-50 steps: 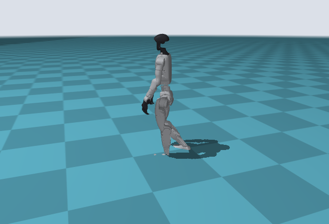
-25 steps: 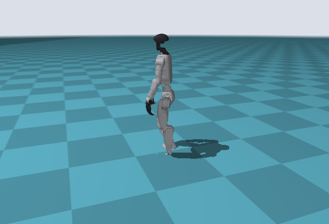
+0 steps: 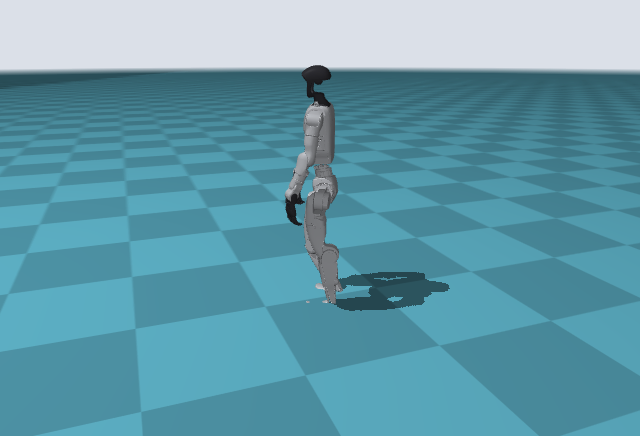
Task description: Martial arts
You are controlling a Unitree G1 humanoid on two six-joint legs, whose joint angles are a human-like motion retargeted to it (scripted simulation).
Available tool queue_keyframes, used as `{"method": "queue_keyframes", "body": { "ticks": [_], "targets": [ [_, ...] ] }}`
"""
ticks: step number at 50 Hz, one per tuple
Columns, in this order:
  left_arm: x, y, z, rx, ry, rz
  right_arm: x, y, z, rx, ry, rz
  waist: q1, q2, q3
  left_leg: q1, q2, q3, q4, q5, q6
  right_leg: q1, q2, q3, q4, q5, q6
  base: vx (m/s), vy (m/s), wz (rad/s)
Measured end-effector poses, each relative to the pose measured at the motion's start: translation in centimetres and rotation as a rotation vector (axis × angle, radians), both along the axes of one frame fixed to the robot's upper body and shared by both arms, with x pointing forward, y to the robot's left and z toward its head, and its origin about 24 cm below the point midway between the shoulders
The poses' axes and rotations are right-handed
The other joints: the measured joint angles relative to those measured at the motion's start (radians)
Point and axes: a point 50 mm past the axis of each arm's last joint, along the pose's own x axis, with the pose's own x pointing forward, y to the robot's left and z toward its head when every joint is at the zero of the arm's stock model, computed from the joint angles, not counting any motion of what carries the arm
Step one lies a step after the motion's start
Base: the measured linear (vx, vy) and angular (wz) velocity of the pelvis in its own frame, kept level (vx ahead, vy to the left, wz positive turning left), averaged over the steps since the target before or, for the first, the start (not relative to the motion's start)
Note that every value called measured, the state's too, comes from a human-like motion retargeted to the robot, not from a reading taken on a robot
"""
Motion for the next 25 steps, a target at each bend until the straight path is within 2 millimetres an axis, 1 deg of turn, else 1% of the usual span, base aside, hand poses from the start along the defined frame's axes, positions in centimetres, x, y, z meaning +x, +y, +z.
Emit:
{"method": "queue_keyframes", "body": {
  "ticks": [10, 25],
  "targets": [
    [-0.5, 0.5, -0.1, 0.015, 0.001, 0.014, -0.4, 0.7, 0.0, 0.021, -0.002, 0.000, 0.007, 0.009, 0.002, 0.027, 0.020, -0.005, 0.003, -0.008, -0.002, 0.049, 0.030, 0.003, -0.046, 0.005, -0.008, 0.00, 0.00, 0.00],
    [-1.1, 1.0, -0.2, 0.033, 0.006, 0.035, -0.6, 1.2, 0.0, 0.038, -0.010, -0.013, 0.016, 0.028, 0.025, 0.070, 0.046, -0.007, 0.007, -0.018, -0.010, 0.121, 0.064, -0.001, -0.105, 0.015, -0.013, 0.00, 0.00, 0.00]
  ]
}}
